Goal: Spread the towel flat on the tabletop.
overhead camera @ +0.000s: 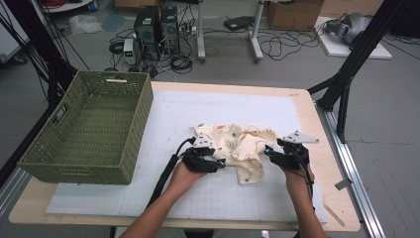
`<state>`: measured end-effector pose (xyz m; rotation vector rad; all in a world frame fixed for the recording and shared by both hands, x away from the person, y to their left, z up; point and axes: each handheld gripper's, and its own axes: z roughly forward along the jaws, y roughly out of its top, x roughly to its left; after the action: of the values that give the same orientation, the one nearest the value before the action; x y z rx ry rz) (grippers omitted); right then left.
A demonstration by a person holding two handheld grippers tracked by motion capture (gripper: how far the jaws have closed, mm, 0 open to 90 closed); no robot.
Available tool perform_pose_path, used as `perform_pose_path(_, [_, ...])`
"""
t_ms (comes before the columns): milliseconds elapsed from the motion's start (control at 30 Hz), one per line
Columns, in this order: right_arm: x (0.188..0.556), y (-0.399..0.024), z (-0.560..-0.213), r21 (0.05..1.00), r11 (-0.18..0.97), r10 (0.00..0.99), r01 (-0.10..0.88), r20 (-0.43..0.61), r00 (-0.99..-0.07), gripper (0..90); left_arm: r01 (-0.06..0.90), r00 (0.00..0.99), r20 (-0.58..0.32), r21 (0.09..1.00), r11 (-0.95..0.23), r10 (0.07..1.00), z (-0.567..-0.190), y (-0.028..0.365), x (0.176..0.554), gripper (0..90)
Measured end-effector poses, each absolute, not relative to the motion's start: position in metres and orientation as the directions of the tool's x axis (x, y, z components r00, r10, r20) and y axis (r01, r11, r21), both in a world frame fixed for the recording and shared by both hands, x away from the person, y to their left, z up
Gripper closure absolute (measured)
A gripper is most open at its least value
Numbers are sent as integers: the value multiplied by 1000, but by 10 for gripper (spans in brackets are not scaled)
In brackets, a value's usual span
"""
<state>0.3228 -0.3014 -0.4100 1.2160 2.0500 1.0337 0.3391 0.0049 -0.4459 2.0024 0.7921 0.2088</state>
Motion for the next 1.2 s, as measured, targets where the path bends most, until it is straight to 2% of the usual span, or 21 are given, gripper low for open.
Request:
perform_pose_path(100, [322, -304, -413, 820, 294, 891, 491, -48, -452, 455, 443, 780, -152, 819, -365, 607, -447, -7, 341, 419])
perform_pose_path(167, [321, -305, -413, 823, 283, 892, 493, -36, -451, 452, 425, 790, -117, 812, -399, 602, -448, -15, 342, 466])
perform_pose_path(267, [321, -303, -414, 821, 288, 888, 493, -36, -458, 452, 398, 793, -48, 796, -457, 608, -450, -23, 341, 607])
perform_pose_path(400, [321, -300, -415, 821, 296, 881, 488, -38, -472, 452, 357, 812, -5, 795, -491, 583, -449, -22, 338, 853])
perform_pose_path(467, [321, -299, -415, 821, 302, 877, 484, -39, -480, 453, 362, 814, -6, 787, -499, 581, -446, -16, 339, 859])
perform_pose_path(600, [320, -297, -414, 824, 305, 872, 478, -40, -489, 455, 401, 786, -66, 811, -426, 614, -440, 10, 340, 859])
perform_pose_path(967, [320, -284, -415, 820, 324, 846, 471, -28, -533, 484, 440, 703, -103, 840, -317, 704, -429, 94, 338, 859])
perform_pose_path(1200, [318, -252, -419, 806, 403, 750, 433, -20, -662, 563, 463, 648, -119, 846, -265, 752, -432, 122, 338, 859])
